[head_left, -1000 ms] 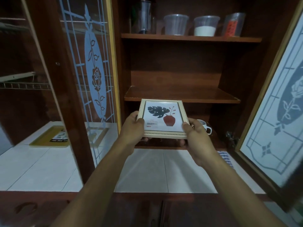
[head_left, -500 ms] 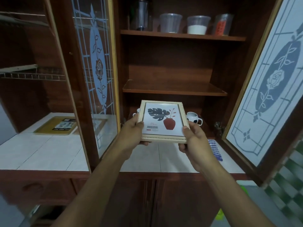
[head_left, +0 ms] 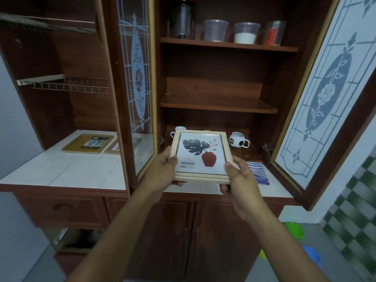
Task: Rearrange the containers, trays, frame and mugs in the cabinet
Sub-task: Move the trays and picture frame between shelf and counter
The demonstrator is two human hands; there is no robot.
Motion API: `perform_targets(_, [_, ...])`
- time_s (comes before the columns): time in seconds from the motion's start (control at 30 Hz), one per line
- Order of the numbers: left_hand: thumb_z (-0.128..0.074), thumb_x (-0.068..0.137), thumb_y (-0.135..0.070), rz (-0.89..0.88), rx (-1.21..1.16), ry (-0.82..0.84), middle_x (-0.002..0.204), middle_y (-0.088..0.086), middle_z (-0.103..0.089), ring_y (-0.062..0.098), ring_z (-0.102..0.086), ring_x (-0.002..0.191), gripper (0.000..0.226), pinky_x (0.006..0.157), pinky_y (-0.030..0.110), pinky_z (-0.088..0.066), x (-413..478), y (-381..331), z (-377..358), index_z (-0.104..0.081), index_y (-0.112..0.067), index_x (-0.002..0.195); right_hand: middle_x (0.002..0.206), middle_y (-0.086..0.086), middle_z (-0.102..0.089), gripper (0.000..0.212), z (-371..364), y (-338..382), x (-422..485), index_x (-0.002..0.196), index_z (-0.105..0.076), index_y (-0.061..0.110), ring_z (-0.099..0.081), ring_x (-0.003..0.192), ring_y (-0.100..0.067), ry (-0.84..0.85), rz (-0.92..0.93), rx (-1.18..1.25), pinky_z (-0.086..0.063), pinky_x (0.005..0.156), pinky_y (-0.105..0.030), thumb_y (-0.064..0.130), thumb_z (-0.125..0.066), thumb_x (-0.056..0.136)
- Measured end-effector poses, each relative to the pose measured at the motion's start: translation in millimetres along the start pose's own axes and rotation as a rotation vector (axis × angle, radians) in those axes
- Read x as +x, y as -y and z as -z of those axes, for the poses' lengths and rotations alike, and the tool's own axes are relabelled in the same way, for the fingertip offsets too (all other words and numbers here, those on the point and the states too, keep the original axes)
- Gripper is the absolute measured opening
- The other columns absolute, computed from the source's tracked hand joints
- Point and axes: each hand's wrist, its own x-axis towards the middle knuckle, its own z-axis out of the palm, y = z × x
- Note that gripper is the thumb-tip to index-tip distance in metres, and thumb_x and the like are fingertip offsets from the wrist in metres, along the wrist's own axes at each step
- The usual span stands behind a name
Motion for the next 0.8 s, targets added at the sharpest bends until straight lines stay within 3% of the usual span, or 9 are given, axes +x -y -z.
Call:
perform_targets(0.17, [-0.039,0.104,-0.021,0.004,0.013,-0.020,0.112,-0.004,-0.066,0.018,-0.069,0.091,0.036,0.058,0.031,-0.057,-19,4,25,-0.047,-0.033,0.137,0.089,-0.004,-0.069,0.021,-22,-2,-27,0.122,-0.052,0.027,-0.051,0.063,-0.014,0.000,0.002,0.012,-0.039,0.049,-0.024,0.020,-0.045,0.104])
perform_targets(0.27, [-0.038,0.104,-0.021,0.001,0.021,-0.003,0.114,-0.003,-0.065,0.017,-0.068,0.093,0.037,0.056,0.029,-0.056,-33,6,46,-0.045,-0.032,0.139,0.090,-0.010,-0.068,0.023,-40,-8,-45,0.125,-0.051,0.026,-0.043,0.054,-0.014,-0.012,0.013,0.012,-0.035,0.045,-0.024,0.019,-0.044,0.104])
perform_targets(0.8, [-0.038,0.105,-0.022,-0.004,0.062,0.063,0.100,-0.012,-0.065,0.010,-0.070,0.076,0.036,0.058,0.031,-0.059,-92,17,150,-0.042,-0.032,0.139,0.091,-0.012,-0.065,0.025,-127,-34,-129,0.128,-0.051,0.022,-0.040,0.047,-0.011,-0.032,0.009,0.064,-0.033,0.042,-0.024,0.019,-0.044,0.104])
